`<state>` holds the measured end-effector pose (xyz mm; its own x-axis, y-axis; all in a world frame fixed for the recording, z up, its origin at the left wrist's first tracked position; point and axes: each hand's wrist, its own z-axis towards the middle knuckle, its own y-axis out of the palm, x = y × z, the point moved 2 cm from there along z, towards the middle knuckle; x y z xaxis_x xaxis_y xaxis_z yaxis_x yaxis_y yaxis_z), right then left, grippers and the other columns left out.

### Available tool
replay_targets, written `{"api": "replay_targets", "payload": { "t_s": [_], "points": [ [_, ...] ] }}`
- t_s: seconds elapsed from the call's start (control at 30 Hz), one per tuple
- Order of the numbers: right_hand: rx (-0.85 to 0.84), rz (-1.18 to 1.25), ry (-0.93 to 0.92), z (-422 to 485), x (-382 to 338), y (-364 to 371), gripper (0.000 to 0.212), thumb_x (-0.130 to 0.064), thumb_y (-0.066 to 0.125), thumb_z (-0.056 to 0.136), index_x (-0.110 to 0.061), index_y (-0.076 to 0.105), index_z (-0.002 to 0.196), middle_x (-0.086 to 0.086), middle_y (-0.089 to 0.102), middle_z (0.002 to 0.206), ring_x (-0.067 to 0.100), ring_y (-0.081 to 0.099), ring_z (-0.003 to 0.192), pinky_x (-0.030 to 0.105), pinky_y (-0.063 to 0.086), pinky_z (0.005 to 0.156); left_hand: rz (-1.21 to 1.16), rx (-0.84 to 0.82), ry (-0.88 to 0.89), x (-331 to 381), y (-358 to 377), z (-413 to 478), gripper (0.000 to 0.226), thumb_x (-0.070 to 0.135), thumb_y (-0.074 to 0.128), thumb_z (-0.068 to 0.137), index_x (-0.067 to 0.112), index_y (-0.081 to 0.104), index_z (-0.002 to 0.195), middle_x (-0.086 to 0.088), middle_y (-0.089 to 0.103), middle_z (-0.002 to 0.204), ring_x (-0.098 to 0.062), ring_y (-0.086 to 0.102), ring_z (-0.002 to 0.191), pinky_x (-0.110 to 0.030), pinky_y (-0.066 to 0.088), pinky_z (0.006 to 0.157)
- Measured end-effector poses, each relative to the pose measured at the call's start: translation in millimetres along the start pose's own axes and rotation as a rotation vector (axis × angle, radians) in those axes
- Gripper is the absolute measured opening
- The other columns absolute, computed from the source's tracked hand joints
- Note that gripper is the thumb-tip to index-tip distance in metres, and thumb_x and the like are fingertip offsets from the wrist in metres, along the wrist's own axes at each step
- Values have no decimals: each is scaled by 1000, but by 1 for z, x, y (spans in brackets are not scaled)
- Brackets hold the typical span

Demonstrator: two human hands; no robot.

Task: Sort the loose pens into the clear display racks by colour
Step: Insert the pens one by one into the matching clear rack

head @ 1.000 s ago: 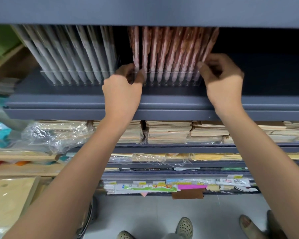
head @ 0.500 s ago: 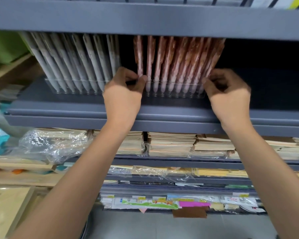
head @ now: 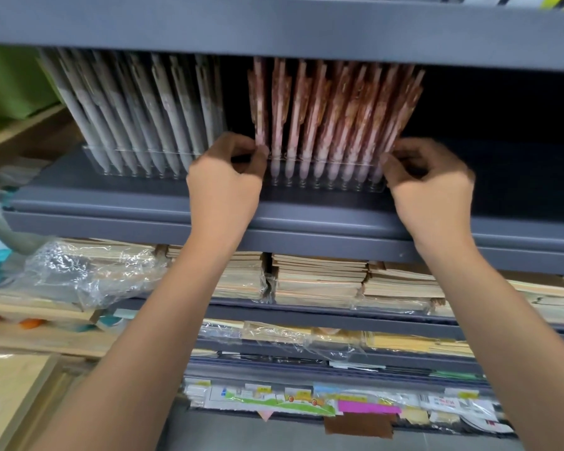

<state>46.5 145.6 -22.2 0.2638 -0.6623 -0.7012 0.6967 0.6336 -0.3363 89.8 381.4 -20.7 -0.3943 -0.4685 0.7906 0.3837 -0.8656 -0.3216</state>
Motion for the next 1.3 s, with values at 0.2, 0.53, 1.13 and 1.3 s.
{"api": "replay_targets", "payload": {
  "t_s": [0.2, 0.53, 1.13, 1.3],
  "points": [
    [-1, -14, 7, -1, -3, -2, 12, -20, 66, 87, -16, 70, 98, 0, 68, 86, 8, 62, 77, 8, 44, 70, -22, 22, -10, 0, -1, -1, 16, 29, 70, 92, 14, 70, 95, 7, 68, 79, -8, 65, 76, -24, 52, 73],
    [4, 10, 17, -1, -5, -2, 9, -18, 66, 87, -17, 69, 95, -6, 65, 80, 4, 60, 73, 6, 43, 68, -34, -1, -43, -1, -1, 0, 15, 29, 71, 91, 15, 69, 94, 6, 69, 81, -13, 67, 79, -32, 56, 76],
    [31, 37, 18, -2, -4, 0, 13, -21, 68, 88, -14, 67, 98, -2, 67, 84, 10, 63, 76, 8, 46, 67, 281, 191, -35, 25, 16, -21, 25, 41, 67, 90, 18, 74, 96, -4, 67, 114, -37, 66, 81, -37, 49, 66],
    [40, 22, -6, -1, -4, 0, 13, -20, 68, 88, -11, 68, 98, 3, 69, 87, 15, 64, 78, 24, 51, 72, 262, 182, -53, 24, 20, -19, 25, 39, 69, 89, 16, 76, 94, 2, 64, 122, -32, 65, 79, -32, 43, 65]
  ]
}}
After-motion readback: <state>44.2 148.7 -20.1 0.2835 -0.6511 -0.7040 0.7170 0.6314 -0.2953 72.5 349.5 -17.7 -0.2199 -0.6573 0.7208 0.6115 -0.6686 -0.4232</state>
